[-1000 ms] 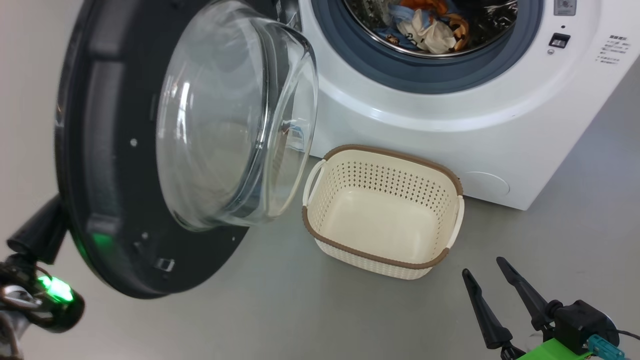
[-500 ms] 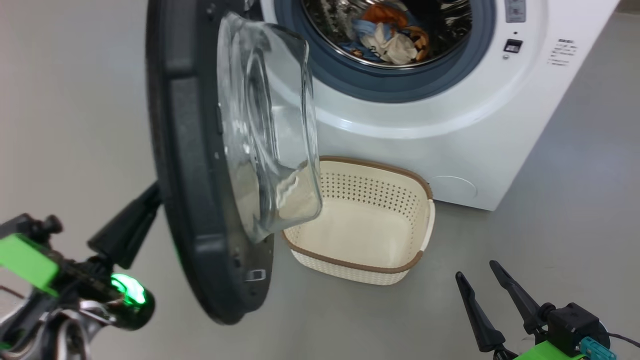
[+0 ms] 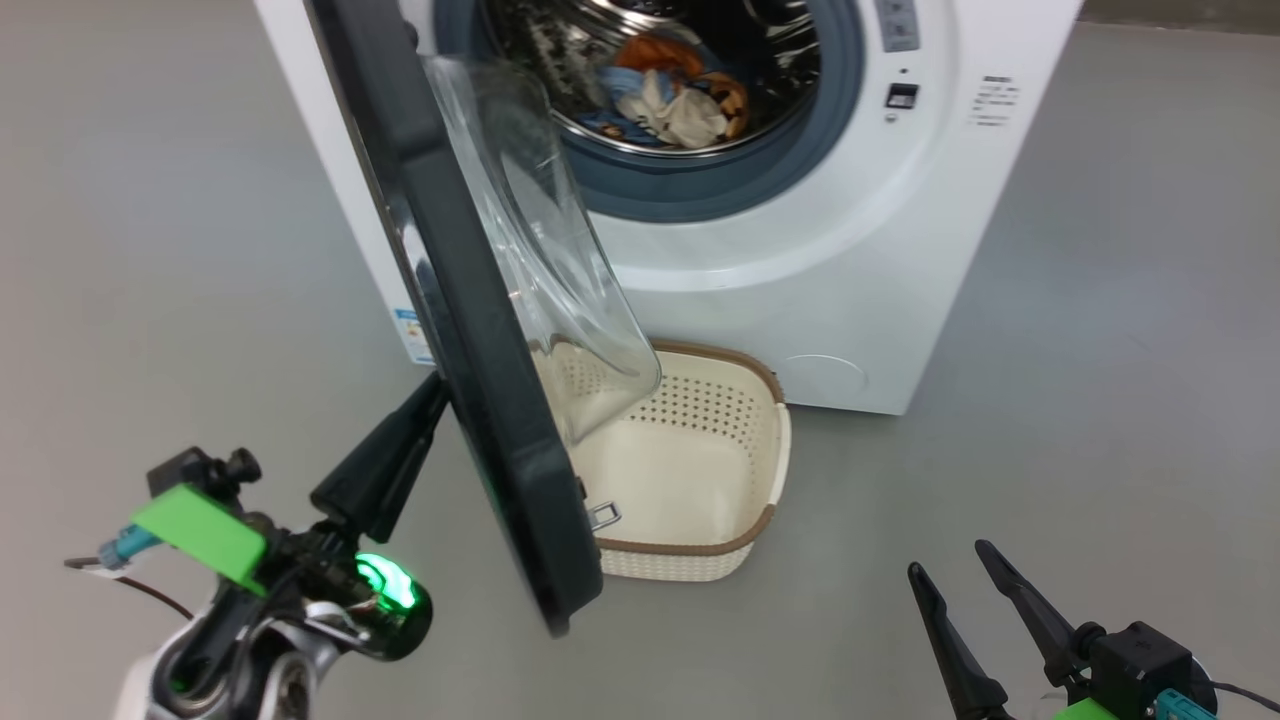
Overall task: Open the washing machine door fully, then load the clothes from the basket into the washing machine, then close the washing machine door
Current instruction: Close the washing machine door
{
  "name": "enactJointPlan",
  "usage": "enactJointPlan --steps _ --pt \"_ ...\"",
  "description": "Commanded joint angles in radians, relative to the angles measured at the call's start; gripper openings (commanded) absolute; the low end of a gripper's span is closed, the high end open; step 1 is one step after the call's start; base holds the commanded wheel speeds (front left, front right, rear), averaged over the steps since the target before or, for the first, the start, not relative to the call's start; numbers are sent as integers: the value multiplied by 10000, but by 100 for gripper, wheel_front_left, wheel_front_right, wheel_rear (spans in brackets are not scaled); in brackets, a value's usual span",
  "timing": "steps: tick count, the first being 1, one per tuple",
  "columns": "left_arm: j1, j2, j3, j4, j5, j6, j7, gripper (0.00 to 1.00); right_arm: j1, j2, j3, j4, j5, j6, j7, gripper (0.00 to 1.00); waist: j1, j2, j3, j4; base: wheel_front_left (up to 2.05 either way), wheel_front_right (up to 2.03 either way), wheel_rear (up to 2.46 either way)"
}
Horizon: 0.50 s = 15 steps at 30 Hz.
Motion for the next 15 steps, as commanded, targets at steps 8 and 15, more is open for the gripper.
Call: enactJointPlan --steps 8,15 --pt "-1192 86 -557 1021 263 -742 -1025 0 -99 -148 301 -234 -63 16 -49 100 1 0 28 -797 0 0 0" --pt "-2076 86 -883 2203 87 -1140 -1587 0 -147 -115 355 -216 -60 16 -49 100 1 0 36 -1436 0 0 0"
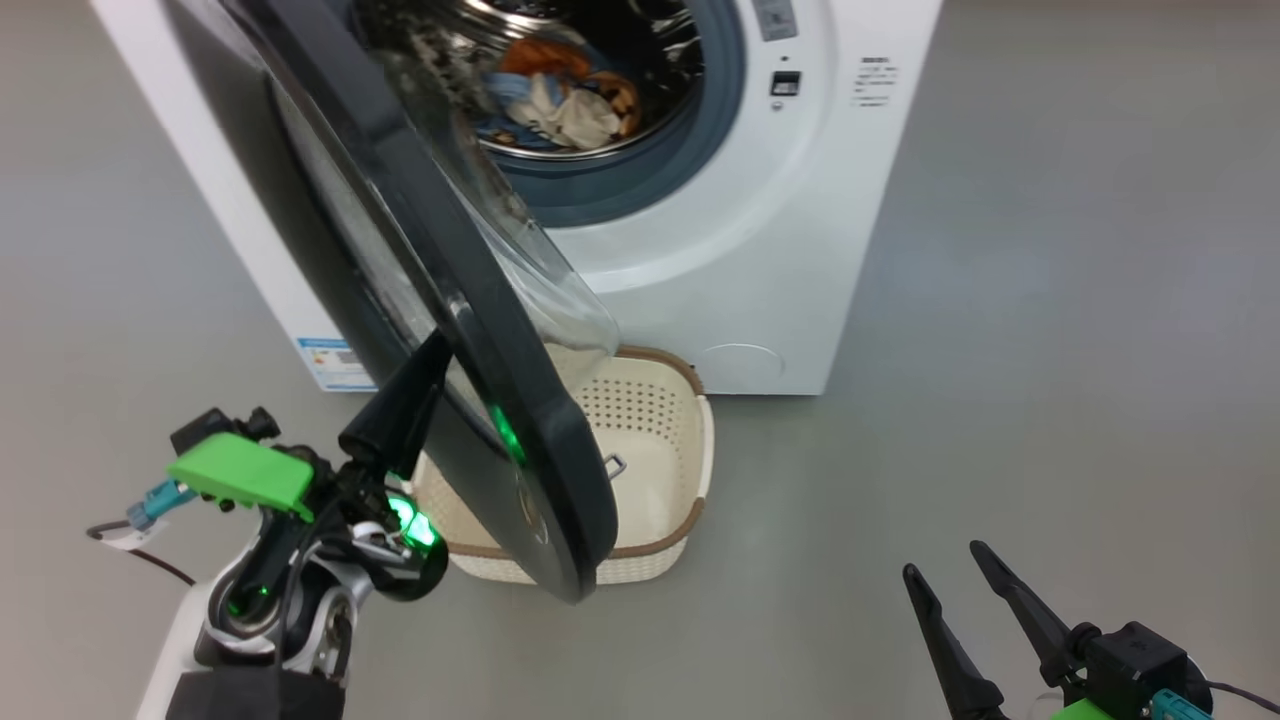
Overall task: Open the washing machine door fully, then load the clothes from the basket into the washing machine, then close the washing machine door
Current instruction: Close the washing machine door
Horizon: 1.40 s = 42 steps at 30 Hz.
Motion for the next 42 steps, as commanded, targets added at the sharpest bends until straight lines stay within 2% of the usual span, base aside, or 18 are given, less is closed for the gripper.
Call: enactJointPlan --steps 1,15,24,30,36,42 --pt "-628 84 129 -36 -46 -156 -52 0 -147 -72 289 -216 -63 16 -49 100 0 0 17 -388 0 0 0" --pt "-1623 84 50 1477 0 -544 -531 0 -278 -46 342 -168 -52 16 -49 100 0 0 41 -1826 0 0 0" --pt "-1908 84 101 2136 184 -593 -635 0 -292 39 387 -99 -44 16 -49 100 0 0 -118 -2372 0 0 0" --pt "-1948 84 115 2251 301 -597 -625 0 -284 80 386 -85 -43 16 -49 100 0 0 -153 -2458 0 0 0" --pt "-1731 225 124 2249 1037 -598 -923 0 -215 131 282 -110 -58 16 -49 100 0 0 -174 -2334 0 0 0" --pt "-907 768 -441 1494 2916 -599 -1738 0 -112 196 123 -143 -66 16 -49 100 0 0 -230 -2038 0 0 0"
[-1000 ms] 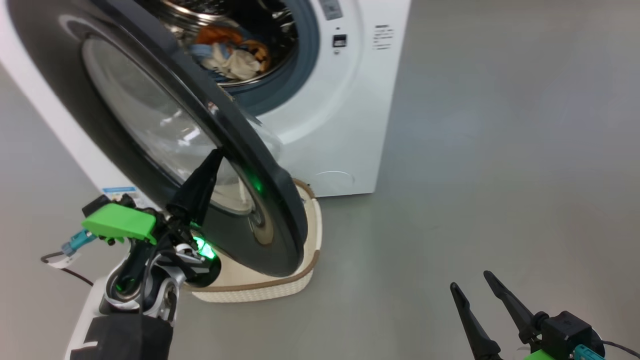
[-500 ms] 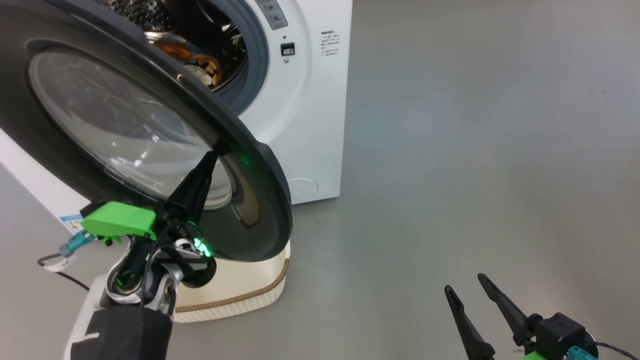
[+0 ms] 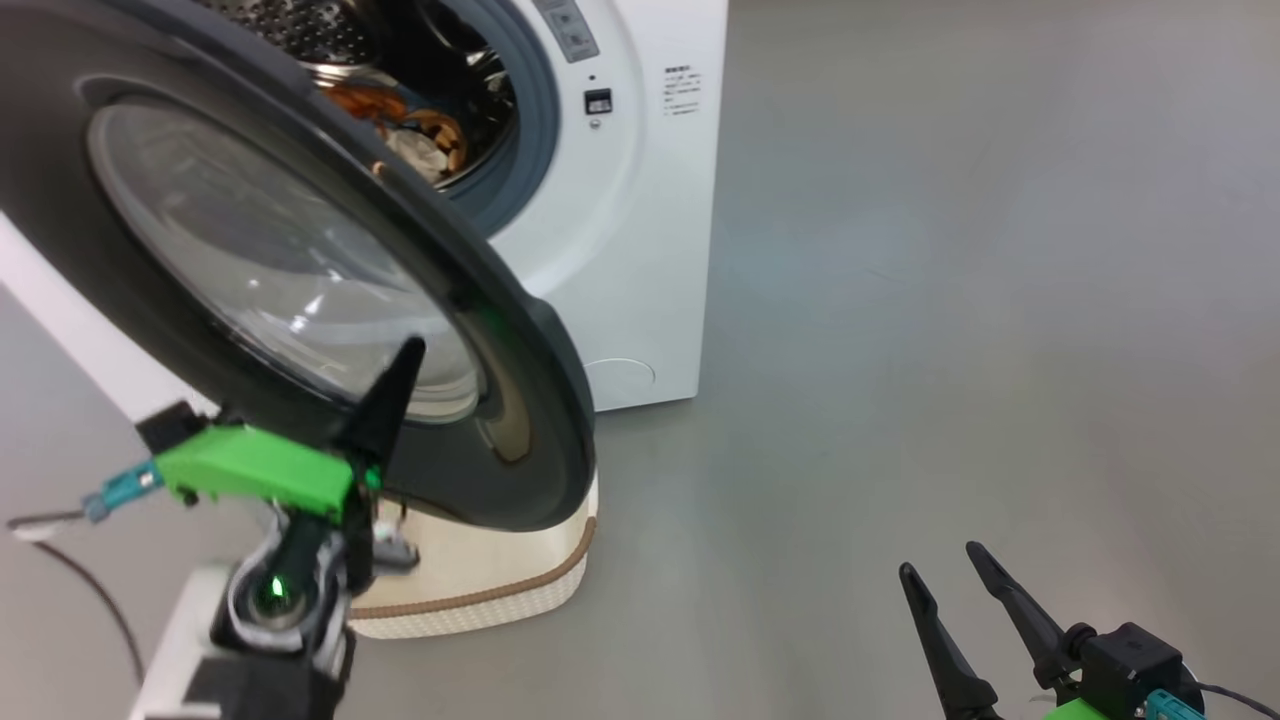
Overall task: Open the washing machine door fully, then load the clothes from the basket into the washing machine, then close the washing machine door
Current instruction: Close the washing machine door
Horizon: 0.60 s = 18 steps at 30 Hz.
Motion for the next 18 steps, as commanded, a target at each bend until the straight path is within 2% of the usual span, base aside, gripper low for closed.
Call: enactJointPlan --steps 1,3,4,5,8,10,14,18 --pt "202 408 155 -420 369 -68 -207 0 -68 -66 178 -246 -68 16 -49 100 -1 0 -65 144 0 0 0" --pt "634 590 27 -666 1005 -68 -712 45 -22 -47 114 -247 -71 16 -49 100 -1 0 -113 277 0 0 0" --pt "847 663 -40 -777 1319 -68 -982 78 1 -43 87 -249 -70 16 -49 100 -1 0 -145 350 0 0 0" --pt "1054 731 -107 -870 1627 -68 -1249 100 19 -42 70 -252 -72 16 -49 100 -1 0 -167 416 0 0 0" --pt "1630 975 -290 -1039 2754 -33 -2201 100 44 -46 41 -261 -80 16 -49 100 -1 0 -262 595 0 0 0" --pt "2001 1158 -503 -1136 3754 185 -2924 100 40 -51 14 -280 -85 16 -49 100 -1 0 -298 700 0 0 0" --pt "2690 1343 -808 -1230 5468 904 -4075 100 41 -40 -89 -326 -101 16 -49 100 -1 0 -355 933 0 0 0" --pt "3381 1258 -650 -1230 7050 1653 -4455 100 68 -18 -145 -362 -125 16 -49 100 -1 0 -410 1150 0 0 0"
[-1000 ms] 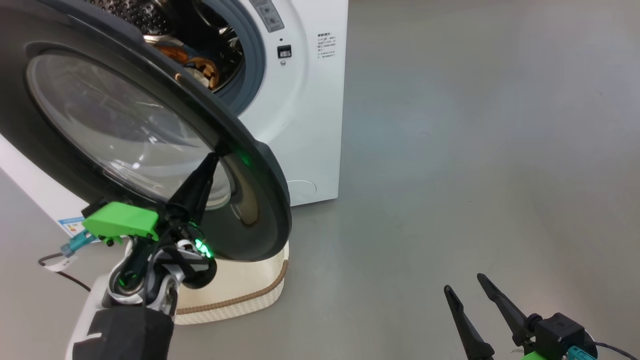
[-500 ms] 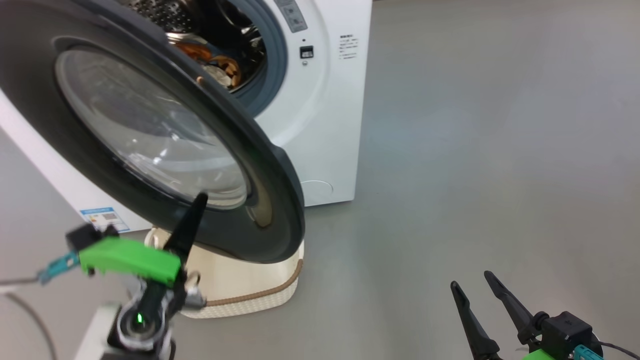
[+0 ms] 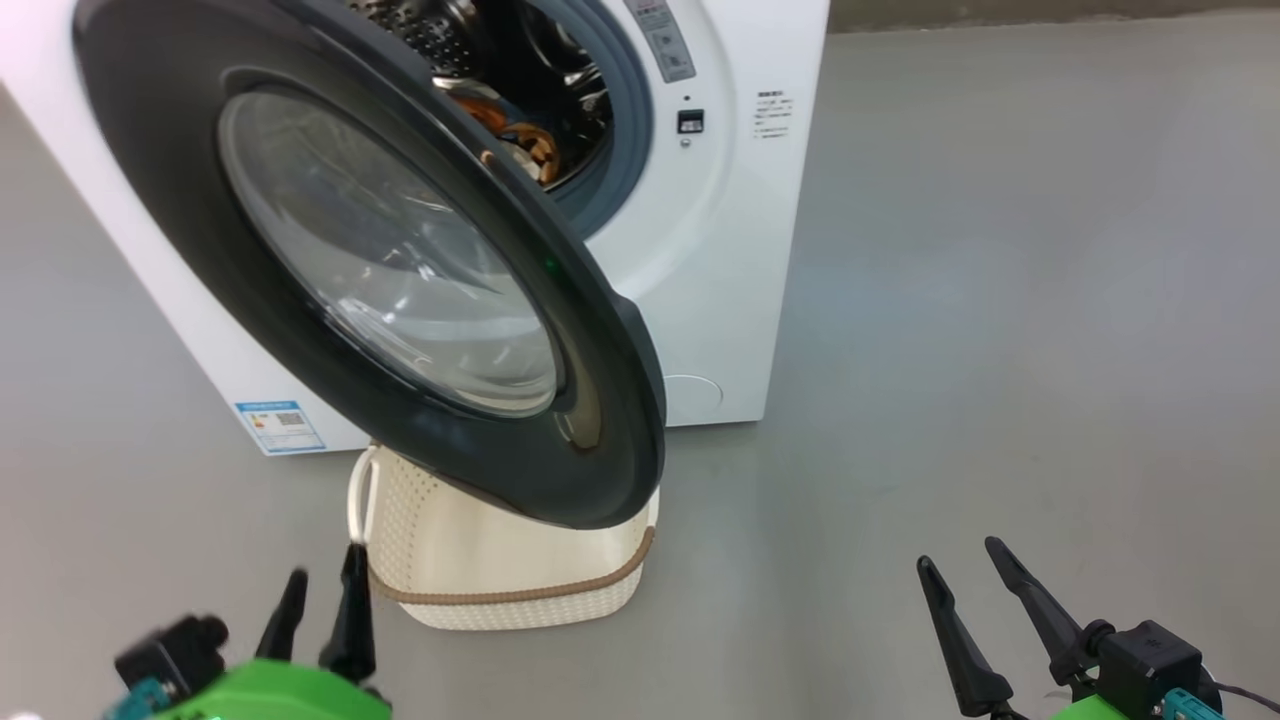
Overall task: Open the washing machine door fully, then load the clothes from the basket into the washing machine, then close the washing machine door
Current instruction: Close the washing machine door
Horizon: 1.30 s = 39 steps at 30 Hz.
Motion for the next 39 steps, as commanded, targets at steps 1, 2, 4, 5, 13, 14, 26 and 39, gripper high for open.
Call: enactJointPlan --steps 1,2,4,5,13,14,26,39 --pt "19 137 474 -271 660 259 -118 100 31 -62 183 -299 -110 16 -49 100 0 0 -63 147 0 0 0" --pt "181 52 668 -381 1123 378 -125 100 34 -58 173 -304 -113 16 -49 100 0 0 -71 182 0 0 0" --pt "557 -206 1101 -585 1998 592 -129 100 52 -51 121 -311 -115 16 -49 100 0 0 -114 281 0 0 0" --pt "750 -325 1286 -694 2433 649 -130 100 59 -48 110 -313 -117 16 -49 100 0 0 -132 313 0 0 0" --pt "1767 -1078 2421 -1269 4575 474 -133 100 93 -18 38 -339 -125 16 -49 100 0 0 -218 505 0 0 0" --pt "1858 -1156 2533 -1309 4766 468 -134 100 97 -10 33 -339 -128 16 -49 100 0 0 -220 523 0 0 0" --pt "2208 -1481 3184 -1383 5765 133 -135 100 101 109 -23 -318 -100 16 -49 100 0 0 -252 639 0 0 0" --pt "2361 -1491 3088 -1454 5606 239 -135 100 -179 30 -85 -80 -115 16 -49 100 0 0 -284 633 0 0 0"
